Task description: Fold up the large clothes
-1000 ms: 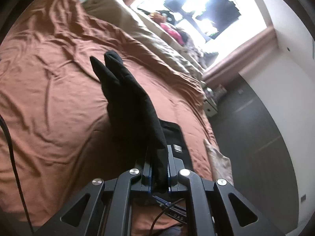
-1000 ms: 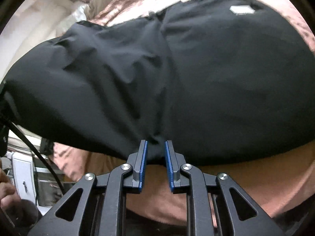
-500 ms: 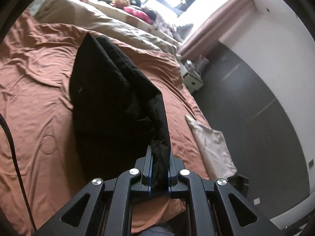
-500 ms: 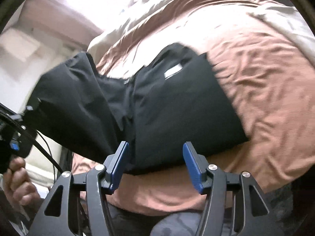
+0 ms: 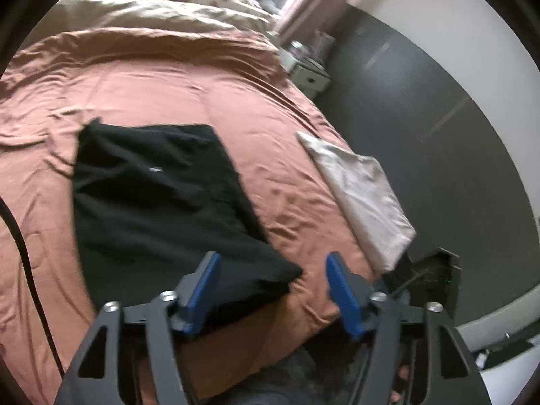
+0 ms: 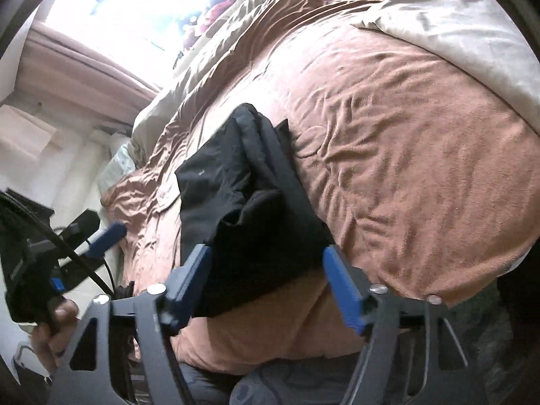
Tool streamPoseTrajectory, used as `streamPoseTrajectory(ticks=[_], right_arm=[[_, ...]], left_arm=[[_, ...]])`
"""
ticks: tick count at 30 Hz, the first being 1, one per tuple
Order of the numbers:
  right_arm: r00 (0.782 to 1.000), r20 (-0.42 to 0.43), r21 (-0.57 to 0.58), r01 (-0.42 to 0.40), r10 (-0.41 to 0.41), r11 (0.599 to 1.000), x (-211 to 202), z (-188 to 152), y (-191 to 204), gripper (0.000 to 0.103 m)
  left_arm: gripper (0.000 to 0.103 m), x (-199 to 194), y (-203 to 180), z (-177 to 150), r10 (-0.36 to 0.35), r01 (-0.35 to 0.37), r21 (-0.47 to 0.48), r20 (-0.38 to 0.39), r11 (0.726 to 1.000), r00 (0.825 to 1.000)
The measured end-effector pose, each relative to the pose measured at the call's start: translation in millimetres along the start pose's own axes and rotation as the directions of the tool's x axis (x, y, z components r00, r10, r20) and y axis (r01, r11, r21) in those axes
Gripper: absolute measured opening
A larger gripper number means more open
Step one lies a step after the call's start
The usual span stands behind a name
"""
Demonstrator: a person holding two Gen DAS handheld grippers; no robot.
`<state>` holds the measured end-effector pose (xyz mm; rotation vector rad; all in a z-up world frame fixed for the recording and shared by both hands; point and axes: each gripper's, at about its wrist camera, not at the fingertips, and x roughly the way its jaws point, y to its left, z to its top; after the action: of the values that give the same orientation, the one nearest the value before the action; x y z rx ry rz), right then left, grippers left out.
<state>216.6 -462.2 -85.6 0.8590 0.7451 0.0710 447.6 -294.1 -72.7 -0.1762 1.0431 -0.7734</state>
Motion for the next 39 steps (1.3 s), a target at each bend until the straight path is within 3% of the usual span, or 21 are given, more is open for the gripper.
streamPoseTrajectory(ticks=[7,14,16,17,20,27,32,39], right_arm=[[0.998,-0.054,-0.023,-0.022,0.021,0.999,41,10,9,0.071],[0.997,-0.071,0.009,0.007,-0.006,1.000,83,17,17,0.070],[0.998,-0.065,0.025,-0.001,0.003,1.000,90,20,11,0.027],[0.997,-0.074,0.020,-0.021,0.023,1.000,91,21,11,0.013],[0.998,-0.059,-0.004,-0.025,0.025,1.000,88,18,9,0.006],[0.999,-0.034,0.018,0.007,-0.006,1.000,69,7,-16,0.004],[0.996,-0.057,0.049,0.069,-0.066,0.996,77,-6,-41,0.004],[0.995,-0.077,0.014,0.066,-0.065,0.998,66,-6,-27,0.008]], left_arm=[[0.068,-22,66,-16,0.142,-0.142,-0.118,-0.010,0.983,0.990],[0.068,-8,125,-44,0.234,-0.252,-0.225,-0.102,0.941,0.967],[0.068,2,131,-49,0.234,-0.260,-0.238,-0.131,0.936,0.963],[0.068,9,133,-51,0.230,-0.260,-0.240,-0.147,0.935,0.962],[0.068,23,136,-55,0.228,-0.266,-0.231,-0.178,0.936,0.957],[0.068,48,122,-61,0.193,-0.235,-0.191,-0.215,0.953,0.957],[0.046,64,112,-68,0.250,-0.286,-0.137,-0.234,0.948,0.939],[0.044,50,124,-56,0.214,-0.250,-0.148,-0.227,0.957,0.950]])
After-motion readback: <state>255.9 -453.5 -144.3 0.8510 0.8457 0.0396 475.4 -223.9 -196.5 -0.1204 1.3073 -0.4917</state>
